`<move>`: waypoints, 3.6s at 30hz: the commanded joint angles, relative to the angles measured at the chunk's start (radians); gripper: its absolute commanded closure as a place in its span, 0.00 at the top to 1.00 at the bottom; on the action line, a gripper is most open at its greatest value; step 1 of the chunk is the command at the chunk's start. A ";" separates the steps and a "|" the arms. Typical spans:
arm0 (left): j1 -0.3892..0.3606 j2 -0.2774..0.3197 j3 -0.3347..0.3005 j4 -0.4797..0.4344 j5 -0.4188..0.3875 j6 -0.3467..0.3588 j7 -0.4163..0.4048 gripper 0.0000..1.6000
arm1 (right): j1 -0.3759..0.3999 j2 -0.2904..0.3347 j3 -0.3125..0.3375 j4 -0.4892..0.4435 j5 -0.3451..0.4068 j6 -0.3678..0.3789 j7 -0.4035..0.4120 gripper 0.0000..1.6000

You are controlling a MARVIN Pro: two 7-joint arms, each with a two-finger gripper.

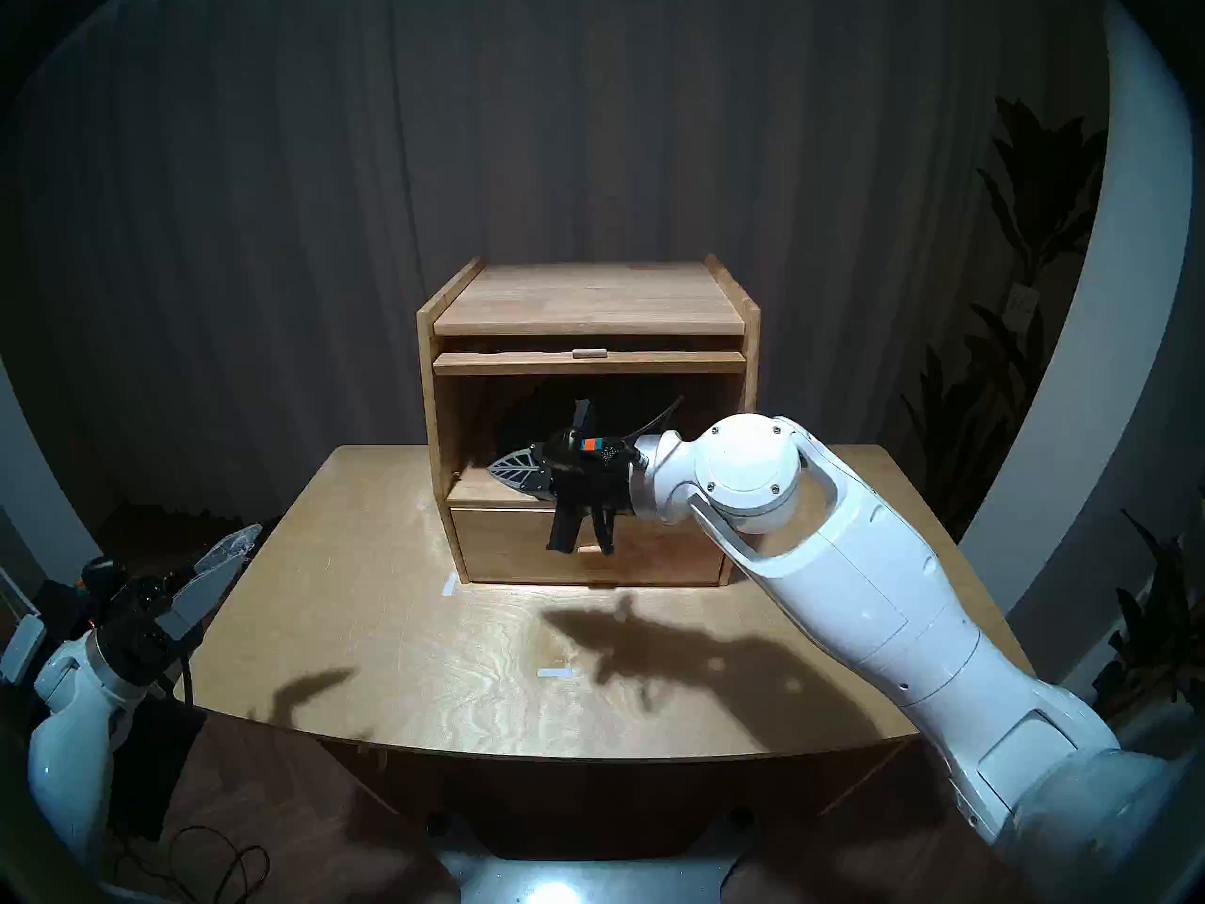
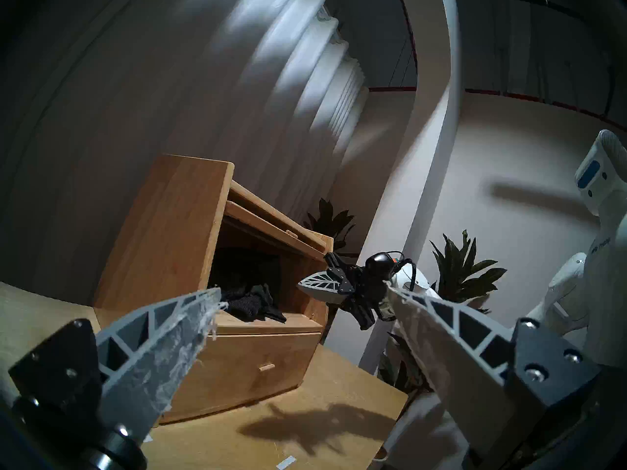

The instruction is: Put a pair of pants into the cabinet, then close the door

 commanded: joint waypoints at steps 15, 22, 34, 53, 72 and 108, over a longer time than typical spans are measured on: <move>-0.001 0.001 -0.004 -0.012 -0.004 0.002 -0.002 1.00 | 0.072 -0.102 -0.089 0.159 -0.163 0.124 -0.153 0.00; 0.000 0.001 -0.005 -0.013 -0.005 0.003 -0.002 1.00 | 0.085 -0.107 -0.106 0.164 -0.181 0.128 -0.165 0.00; -0.001 0.001 -0.005 -0.013 -0.004 0.002 -0.002 1.00 | 0.197 -0.177 -0.132 0.340 -0.239 0.093 -0.176 0.00; -0.001 0.001 -0.004 -0.012 -0.004 0.002 -0.002 1.00 | 0.307 -0.325 -0.217 0.544 -0.300 0.022 -0.200 0.00; -0.001 0.001 -0.004 -0.012 -0.004 0.002 -0.003 1.00 | 0.352 -0.321 -0.224 0.577 -0.281 -0.028 -0.133 1.00; -0.004 0.002 -0.002 -0.007 -0.002 0.000 -0.003 1.00 | 0.386 -0.282 0.126 0.083 -0.008 -0.153 -0.060 1.00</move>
